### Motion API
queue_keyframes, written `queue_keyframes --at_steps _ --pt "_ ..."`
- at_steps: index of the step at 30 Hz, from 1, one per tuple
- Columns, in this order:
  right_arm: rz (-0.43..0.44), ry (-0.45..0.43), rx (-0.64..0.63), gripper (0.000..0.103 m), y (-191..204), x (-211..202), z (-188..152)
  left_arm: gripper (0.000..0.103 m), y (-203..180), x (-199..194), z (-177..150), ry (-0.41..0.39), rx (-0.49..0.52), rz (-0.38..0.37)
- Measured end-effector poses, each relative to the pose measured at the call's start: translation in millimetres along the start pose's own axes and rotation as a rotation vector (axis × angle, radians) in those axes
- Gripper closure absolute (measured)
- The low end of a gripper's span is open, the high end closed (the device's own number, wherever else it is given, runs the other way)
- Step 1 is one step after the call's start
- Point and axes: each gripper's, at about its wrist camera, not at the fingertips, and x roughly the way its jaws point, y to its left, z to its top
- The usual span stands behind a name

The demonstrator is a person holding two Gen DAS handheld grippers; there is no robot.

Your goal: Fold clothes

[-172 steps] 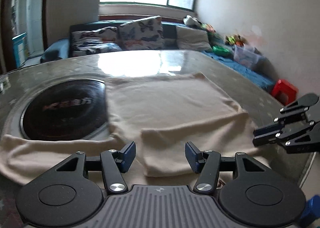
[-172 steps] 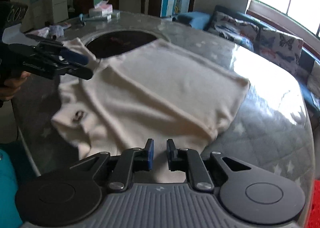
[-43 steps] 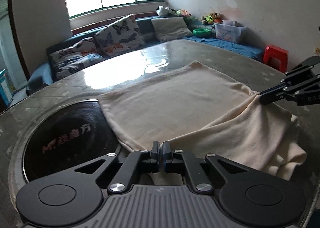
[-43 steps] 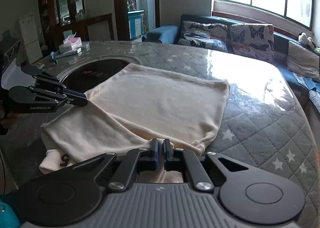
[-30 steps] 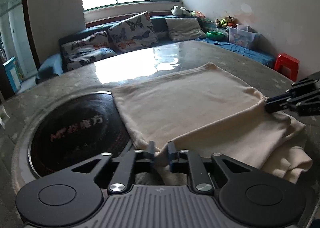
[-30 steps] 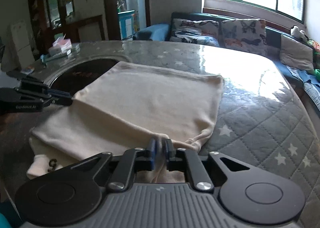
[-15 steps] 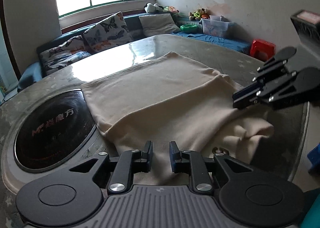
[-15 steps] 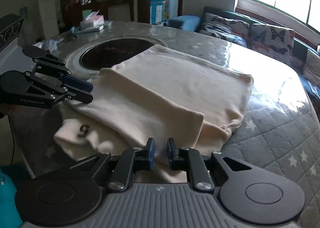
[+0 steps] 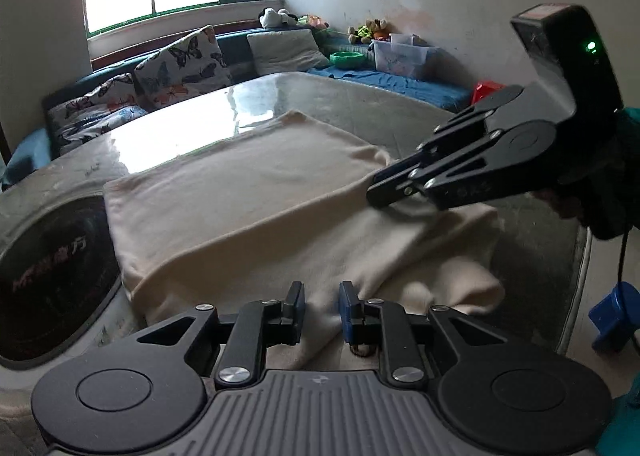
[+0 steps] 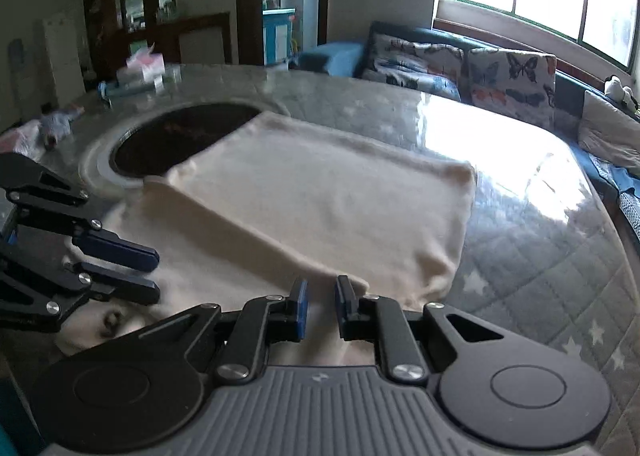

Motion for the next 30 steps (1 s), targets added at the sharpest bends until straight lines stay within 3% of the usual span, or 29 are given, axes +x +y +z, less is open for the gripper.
queue_keyframes --at_steps 7,8,10,15,23,25,30 --pt "0.054 0.031 -0.031 0.087 7 -17 -13 0.078 0 -20 -6 -0.002 0.023 -0.011" --pt "0.053 0.032 -0.040 0.087 9 -20 -15 0.074 0 -25 -8 -0.001 0.032 -0.013" --pt "0.055 0.031 -0.053 0.084 11 -24 -18 0.053 -2 -36 -12 -0.003 0.058 -0.017" --pt "0.063 0.038 -0.074 0.083 17 -28 -24 0.050 -13 -55 -27 0.006 0.137 -0.036" --pt "0.057 0.026 -0.096 0.081 20 -47 -23 0.050 -33 -47 -45 0.020 0.246 -0.007" --pt "0.047 0.023 -0.104 0.067 20 -53 -23 0.050 -33 -45 -46 0.024 0.254 -0.013" --pt "0.036 0.027 -0.142 0.065 22 -65 -29 0.051 -32 -41 -46 0.007 0.268 -0.002"
